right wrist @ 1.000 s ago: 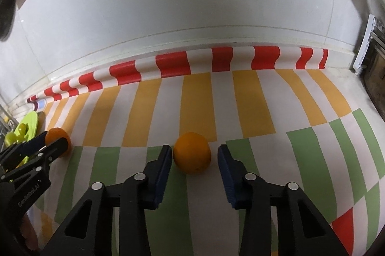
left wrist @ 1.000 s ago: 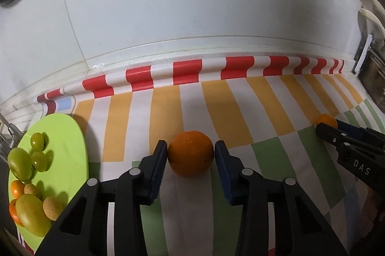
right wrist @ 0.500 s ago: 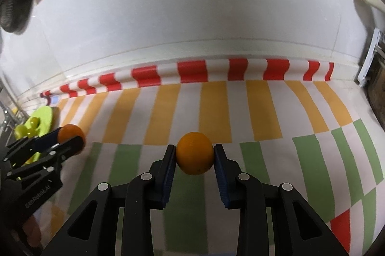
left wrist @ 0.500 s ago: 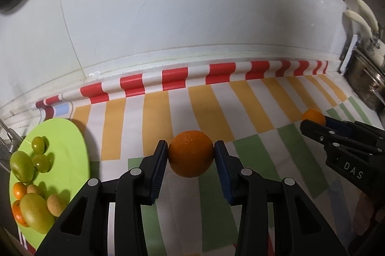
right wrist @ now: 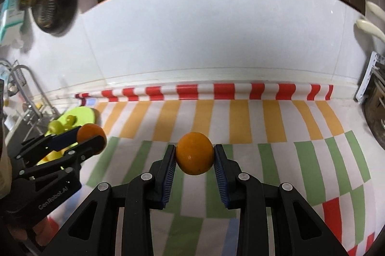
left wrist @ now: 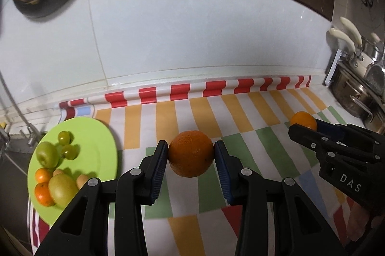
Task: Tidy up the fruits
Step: 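Carry the orange and tangerine over the green plate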
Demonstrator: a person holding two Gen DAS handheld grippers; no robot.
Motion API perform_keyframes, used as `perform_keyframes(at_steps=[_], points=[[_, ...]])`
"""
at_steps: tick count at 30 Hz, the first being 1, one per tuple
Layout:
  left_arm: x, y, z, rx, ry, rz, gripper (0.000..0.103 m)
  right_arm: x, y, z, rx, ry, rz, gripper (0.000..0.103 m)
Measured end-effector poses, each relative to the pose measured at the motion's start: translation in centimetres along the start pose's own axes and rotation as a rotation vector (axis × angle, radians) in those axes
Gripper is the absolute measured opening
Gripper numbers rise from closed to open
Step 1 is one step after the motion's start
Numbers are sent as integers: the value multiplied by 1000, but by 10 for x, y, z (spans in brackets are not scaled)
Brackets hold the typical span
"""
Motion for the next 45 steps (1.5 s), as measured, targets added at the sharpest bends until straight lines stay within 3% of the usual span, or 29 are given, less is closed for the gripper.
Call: perform_keyframes(at_steps=[16, 27, 45], points=[[78, -40, 28, 53, 36, -78, 39, 60, -26, 60, 107, 72, -59, 33], [115, -58, 67, 82, 75, -120, 39, 78, -30, 111, 167, 116, -92, 32], [118, -53, 142, 95, 121, -112, 39, 58, -6, 194, 261, 174, -107, 33]])
Point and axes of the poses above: each gripper's, at about its wrist camera, not at the fingertips, and x roughly against the way its jaws point, z to its left, y to its top, the point moved 5 cm from there along -x, roughly the way its jaws point, and after that the axes turned 14 degrees about z, right-handed, at the moved point
